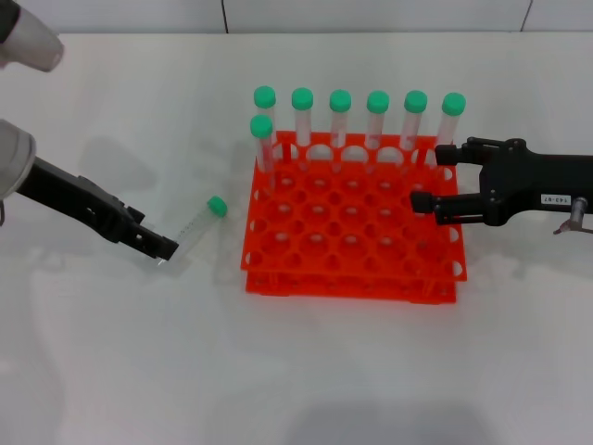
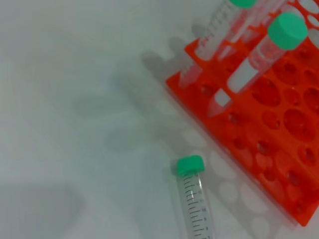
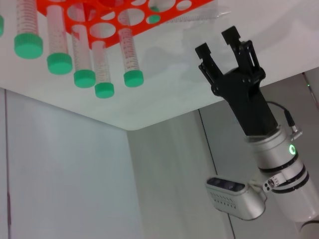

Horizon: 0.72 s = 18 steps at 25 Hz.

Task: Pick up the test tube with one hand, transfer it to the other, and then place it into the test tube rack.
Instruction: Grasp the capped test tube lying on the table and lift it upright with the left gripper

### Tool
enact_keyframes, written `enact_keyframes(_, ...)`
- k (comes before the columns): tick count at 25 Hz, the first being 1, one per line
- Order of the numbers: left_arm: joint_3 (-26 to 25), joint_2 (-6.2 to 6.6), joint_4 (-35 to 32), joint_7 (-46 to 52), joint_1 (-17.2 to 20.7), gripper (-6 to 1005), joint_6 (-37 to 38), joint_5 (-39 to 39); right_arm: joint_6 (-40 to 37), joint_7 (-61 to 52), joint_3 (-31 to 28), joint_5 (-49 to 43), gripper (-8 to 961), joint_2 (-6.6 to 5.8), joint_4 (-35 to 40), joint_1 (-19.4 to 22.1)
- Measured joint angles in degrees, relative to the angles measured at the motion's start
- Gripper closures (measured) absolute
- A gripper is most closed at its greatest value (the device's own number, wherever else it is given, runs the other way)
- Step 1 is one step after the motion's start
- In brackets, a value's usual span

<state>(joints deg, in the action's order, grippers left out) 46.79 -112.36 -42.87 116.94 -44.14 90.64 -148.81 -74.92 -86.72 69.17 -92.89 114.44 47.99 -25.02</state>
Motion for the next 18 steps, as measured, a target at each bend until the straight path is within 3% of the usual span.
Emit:
enact_keyframes(12,3.4,-1.20,1.6,0.4,-1.0,208,-1.7,-0.3,0.0,-0.1,0.0,0.0,86,-0.01,0.0,0.0)
enact_keyframes(18,4.9,-1.21,3.0,1.1,-1.1,213,-2.5,-0.4,-0.1,-0.1,0.0,0.0,87,-0.01,-0.1,0.2)
